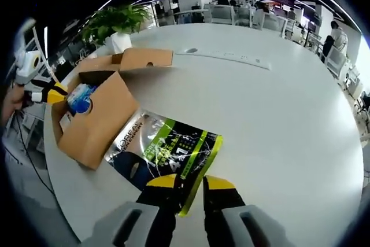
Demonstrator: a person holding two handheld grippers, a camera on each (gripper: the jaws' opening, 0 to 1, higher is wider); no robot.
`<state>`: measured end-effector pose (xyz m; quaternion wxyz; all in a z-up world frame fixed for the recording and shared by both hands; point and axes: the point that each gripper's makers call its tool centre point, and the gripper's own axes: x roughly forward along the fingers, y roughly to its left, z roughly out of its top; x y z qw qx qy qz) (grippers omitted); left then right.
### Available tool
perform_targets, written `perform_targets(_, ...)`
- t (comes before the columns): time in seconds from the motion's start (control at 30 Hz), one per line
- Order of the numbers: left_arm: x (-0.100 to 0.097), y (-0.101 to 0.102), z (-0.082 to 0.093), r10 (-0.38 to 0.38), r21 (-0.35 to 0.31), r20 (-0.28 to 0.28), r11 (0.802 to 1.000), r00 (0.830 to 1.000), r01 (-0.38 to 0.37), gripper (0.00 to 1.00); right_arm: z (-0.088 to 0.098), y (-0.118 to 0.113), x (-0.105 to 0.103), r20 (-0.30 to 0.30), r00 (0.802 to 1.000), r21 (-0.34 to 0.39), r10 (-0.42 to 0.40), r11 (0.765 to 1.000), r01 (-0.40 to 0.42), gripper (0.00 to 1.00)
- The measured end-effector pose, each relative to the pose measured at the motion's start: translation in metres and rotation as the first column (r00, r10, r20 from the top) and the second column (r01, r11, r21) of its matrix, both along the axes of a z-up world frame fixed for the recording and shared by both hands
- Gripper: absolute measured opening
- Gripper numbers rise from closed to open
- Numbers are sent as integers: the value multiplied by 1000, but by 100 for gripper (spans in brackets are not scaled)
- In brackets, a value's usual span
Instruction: Operate the shoe box by opening the lid, removing the specified soft item, and placing it in the target area until the item is outside and the box remains undamaged.
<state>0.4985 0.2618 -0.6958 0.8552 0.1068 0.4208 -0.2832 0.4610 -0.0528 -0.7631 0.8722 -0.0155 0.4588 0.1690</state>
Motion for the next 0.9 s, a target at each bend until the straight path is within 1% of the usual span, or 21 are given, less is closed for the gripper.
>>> perform_targets(0.2,2,17,5,13,-4,9,1000,1000,-13,18,15,7,0,32,999,7,43,999,-43,21)
perform_targets(0.4,2,30,6,18,-6,16,1000,1000,-18,20,29,19,-1,58,994,11,93,996,-94,28)
perform_targets(0.6,4,38,9,11,-4,25,1000,1000,-11,23,41,30,0,78,988,15,136,990,-137,34)
perform_targets(0.77,4,45,13,-3,9,35,1000,999,3,26,53,40,0,102,980,15,170,985,-173,38)
perform_targets(0.87,4,49,12,-11,10,32,1000,999,11,27,58,44,0,113,976,19,185,982,-188,40)
perform_targets(0.9,3,49,12,-21,20,31,1000,999,20,28,59,45,0,115,975,19,189,981,-192,40)
